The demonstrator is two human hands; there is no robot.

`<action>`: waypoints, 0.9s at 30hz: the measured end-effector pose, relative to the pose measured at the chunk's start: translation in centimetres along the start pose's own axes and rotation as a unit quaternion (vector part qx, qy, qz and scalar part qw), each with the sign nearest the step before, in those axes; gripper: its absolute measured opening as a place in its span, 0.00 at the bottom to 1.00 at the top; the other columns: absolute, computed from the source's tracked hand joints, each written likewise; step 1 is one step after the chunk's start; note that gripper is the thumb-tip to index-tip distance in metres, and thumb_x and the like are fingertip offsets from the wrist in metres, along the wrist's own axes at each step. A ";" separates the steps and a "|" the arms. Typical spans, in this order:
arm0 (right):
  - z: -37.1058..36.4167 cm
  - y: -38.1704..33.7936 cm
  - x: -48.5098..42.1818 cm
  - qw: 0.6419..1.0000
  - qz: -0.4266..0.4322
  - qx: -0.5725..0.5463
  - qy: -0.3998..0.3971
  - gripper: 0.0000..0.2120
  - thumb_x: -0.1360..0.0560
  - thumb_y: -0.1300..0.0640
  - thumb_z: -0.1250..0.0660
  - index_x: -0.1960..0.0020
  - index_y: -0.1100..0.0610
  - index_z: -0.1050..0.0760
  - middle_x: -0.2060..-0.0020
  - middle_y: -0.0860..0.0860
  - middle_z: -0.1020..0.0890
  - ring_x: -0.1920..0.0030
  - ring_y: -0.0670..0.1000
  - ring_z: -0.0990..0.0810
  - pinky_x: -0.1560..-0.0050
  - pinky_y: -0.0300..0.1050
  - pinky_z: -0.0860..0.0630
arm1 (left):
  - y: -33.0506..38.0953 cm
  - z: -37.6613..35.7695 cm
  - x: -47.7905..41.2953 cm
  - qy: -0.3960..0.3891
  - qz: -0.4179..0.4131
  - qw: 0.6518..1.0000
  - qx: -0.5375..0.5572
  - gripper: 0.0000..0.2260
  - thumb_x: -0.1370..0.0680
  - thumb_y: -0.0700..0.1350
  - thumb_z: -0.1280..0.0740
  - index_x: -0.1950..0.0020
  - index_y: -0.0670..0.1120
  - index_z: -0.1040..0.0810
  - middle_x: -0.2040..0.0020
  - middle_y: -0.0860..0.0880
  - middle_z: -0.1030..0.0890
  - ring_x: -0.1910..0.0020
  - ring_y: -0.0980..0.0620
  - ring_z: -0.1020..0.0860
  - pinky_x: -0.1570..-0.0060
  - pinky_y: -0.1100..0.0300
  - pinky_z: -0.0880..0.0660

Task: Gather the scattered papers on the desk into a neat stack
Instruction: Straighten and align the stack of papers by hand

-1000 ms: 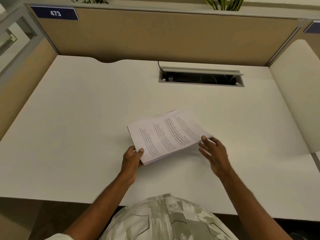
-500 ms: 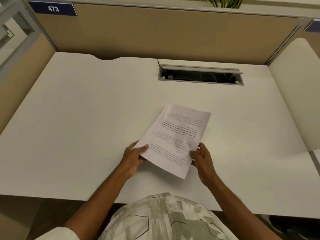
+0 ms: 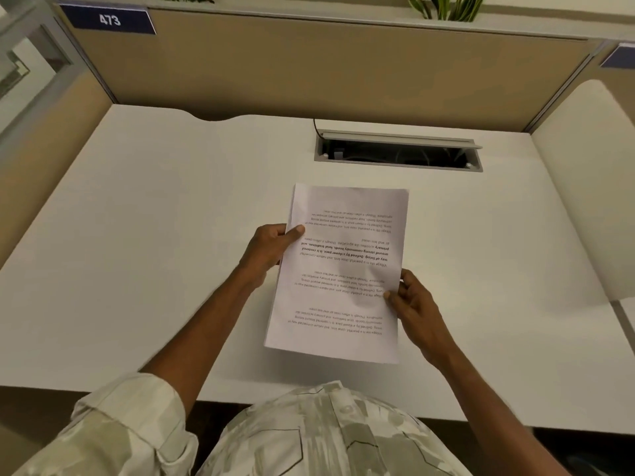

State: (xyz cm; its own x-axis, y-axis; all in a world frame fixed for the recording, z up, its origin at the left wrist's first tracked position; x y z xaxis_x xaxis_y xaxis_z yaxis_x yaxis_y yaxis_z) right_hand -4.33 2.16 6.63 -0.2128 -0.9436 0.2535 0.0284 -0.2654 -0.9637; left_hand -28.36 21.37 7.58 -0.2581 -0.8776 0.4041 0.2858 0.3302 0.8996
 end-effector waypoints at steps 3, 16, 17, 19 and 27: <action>0.8 -0.5 0.2 1.000 0.013 0.013 -0.008 0.15 0.14 0.66 0.40 0.31 0.52 0.26 0.40 0.50 0.13 0.42 0.51 0.13 0.46 0.41 0.17 | 0.9 0.5 -0.4 0.010 -0.005 1.000 0.027 0.09 0.20 0.53 0.32 0.50 0.50 0.14 0.54 0.50 0.12 0.55 0.49 0.14 0.61 0.62 0.18; -0.5 -1.1 -1.1 0.992 0.072 0.030 0.096 0.09 0.14 0.61 0.39 0.37 0.53 0.24 0.43 0.45 0.14 0.43 0.45 0.15 0.47 0.38 0.18 | 3.7 -0.2 0.9 0.092 -0.217 0.971 -0.052 0.11 0.15 0.50 0.40 0.41 0.47 0.21 0.49 0.50 0.15 0.49 0.48 0.16 0.48 0.47 0.17; -0.7 -1.3 -1.4 0.989 0.086 0.034 0.114 0.09 0.14 0.61 0.39 0.38 0.53 0.24 0.44 0.44 0.14 0.44 0.45 0.15 0.47 0.37 0.18 | 3.9 -0.3 1.2 0.089 -0.229 0.969 -0.035 0.10 0.15 0.50 0.42 0.42 0.50 0.22 0.49 0.52 0.16 0.49 0.48 0.17 0.48 0.47 0.18; -0.9 -1.7 -2.1 0.981 0.110 0.054 0.147 0.09 0.14 0.62 0.40 0.38 0.54 0.24 0.44 0.42 0.16 0.44 0.44 0.17 0.47 0.36 0.20 | 4.1 -0.7 1.8 0.089 -0.244 0.966 0.002 0.09 0.14 0.49 0.44 0.45 0.55 0.25 0.53 0.57 0.18 0.51 0.48 0.19 0.47 0.47 0.19; -1.7 -0.2 -3.3 0.967 0.122 0.150 0.165 0.11 0.15 0.67 0.43 0.36 0.64 0.25 0.49 0.51 0.18 0.53 0.39 0.20 0.54 0.29 0.27 | 1.1 -4.3 4.3 0.097 -0.240 0.966 0.016 0.13 0.13 0.44 0.48 0.48 0.59 0.27 0.57 0.64 0.19 0.58 0.66 0.22 0.58 0.74 0.28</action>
State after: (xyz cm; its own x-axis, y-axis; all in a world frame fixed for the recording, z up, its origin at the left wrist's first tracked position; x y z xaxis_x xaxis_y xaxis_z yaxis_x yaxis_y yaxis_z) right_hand -5.26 5.65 5.82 -0.4634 -0.8836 -0.0665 0.3881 -0.1350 -0.9117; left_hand -25.20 16.47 9.63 -0.1757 -0.9798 -0.0959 0.1465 -0.1224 0.9816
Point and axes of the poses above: each hand's wrist, its own x-axis away from the middle knuckle, its own z-axis out of the back of the hand, y = z × x, the point moved 1 cm from there along -x, towards the middle knuckle
